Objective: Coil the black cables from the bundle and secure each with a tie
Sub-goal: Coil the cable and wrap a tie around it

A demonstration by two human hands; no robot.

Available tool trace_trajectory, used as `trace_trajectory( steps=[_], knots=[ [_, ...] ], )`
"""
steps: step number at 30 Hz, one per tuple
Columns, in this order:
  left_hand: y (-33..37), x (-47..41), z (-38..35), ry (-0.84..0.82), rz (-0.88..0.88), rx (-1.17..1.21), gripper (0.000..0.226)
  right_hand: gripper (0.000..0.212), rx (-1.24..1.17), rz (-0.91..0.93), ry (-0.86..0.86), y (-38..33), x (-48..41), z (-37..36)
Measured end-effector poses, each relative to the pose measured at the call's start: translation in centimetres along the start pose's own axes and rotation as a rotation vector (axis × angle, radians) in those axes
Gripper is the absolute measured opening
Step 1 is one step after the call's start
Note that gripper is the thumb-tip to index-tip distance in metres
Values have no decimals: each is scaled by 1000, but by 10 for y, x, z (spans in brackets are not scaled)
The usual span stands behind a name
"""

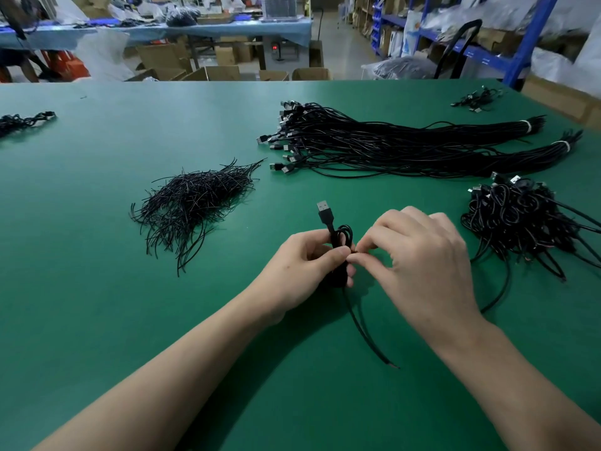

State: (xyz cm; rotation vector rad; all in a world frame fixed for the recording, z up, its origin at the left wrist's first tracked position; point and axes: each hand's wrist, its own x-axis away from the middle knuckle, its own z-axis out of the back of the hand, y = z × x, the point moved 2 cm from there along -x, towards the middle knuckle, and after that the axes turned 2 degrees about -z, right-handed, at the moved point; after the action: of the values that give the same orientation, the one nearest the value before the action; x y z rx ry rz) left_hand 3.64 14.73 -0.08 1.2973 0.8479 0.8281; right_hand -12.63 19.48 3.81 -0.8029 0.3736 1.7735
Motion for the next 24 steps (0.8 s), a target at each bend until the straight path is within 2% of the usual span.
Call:
trace_trajectory(
  steps=[3, 8, 15, 19, 24],
  knots=[
    [0, 2, 1, -41, 44, 78, 14, 20, -38, 26, -13, 4, -2, 0],
    [3, 5, 1, -99, 100, 155, 15, 23, -189, -32, -165, 12, -4, -2],
    [3, 5, 2, -86, 127, 183, 16, 17, -183, 2, -263, 9, -4, -5],
    [5, 5, 1, -81, 110, 190, 19, 20, -297, -83, -314, 12, -1, -11],
    [9, 4, 0, -80, 56, 155, 23, 20, -483, -241, -294, 17, -2, -16]
  ],
)
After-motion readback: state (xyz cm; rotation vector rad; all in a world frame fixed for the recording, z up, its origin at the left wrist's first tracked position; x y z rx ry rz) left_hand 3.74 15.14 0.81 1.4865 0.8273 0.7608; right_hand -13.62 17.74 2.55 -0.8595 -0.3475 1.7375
